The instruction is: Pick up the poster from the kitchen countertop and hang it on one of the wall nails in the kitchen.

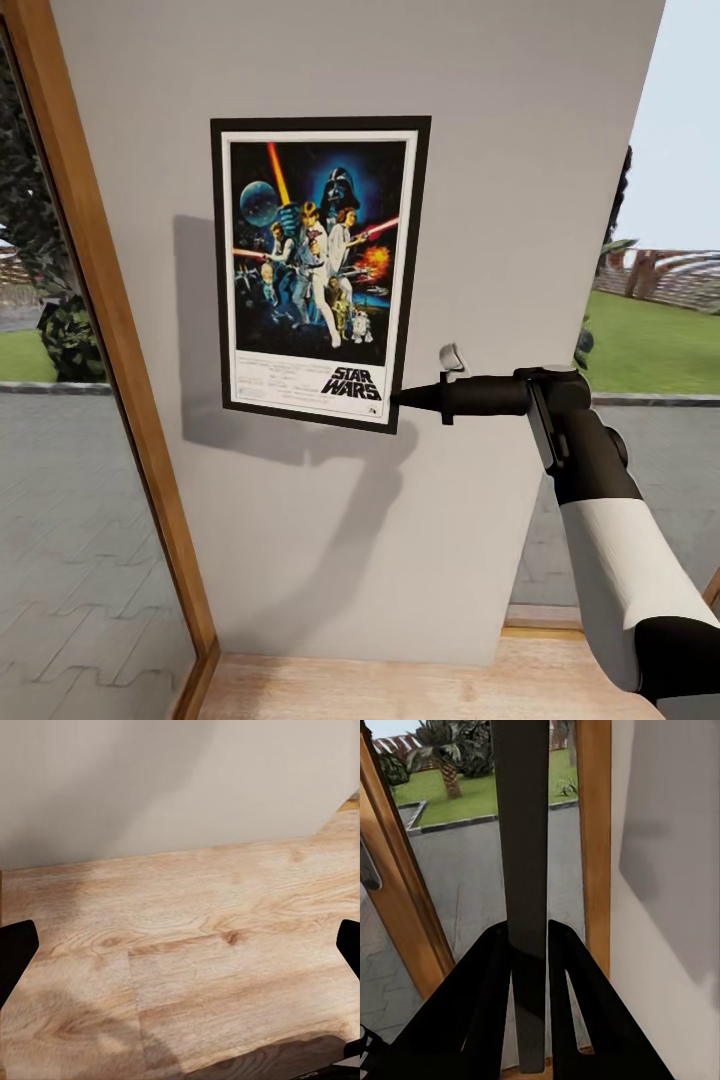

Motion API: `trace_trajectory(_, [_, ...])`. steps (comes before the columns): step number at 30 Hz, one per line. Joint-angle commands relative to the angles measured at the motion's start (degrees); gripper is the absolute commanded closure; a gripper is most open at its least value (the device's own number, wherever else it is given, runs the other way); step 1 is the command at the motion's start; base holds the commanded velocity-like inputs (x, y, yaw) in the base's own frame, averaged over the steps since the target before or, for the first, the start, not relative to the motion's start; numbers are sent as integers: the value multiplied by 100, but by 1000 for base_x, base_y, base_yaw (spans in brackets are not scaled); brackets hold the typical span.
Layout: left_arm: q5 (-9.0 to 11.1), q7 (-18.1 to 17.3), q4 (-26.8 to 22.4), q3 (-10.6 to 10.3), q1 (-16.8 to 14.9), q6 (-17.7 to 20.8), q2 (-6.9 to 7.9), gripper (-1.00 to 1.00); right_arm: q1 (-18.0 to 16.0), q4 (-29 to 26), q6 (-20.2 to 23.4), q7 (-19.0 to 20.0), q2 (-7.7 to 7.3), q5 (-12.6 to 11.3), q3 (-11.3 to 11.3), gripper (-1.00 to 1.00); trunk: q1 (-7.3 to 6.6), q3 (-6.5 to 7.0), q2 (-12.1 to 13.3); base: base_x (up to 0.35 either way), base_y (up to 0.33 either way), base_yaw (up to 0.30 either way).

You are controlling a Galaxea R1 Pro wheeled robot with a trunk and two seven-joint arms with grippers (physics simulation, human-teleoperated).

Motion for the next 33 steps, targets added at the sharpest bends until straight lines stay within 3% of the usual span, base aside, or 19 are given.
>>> trace_trajectory(1, [-7,-34,-4,20,2,-6,-3,-100,-2,-4,73,53,1,42,-5,100,2,-1,-3,0,0,0])
trace_trajectory(15, [-8,-34,-4,20,2,-6,-3,-100,2,-16,-179,53,1,42,10,100,2,-1,-3,0,0,0])
trace_trajectory(33, [-7,-34,-4,20,2,-6,-3,-100,2,-14,-202,48,1,50,4,100,2,-1,-3,0,0,0])
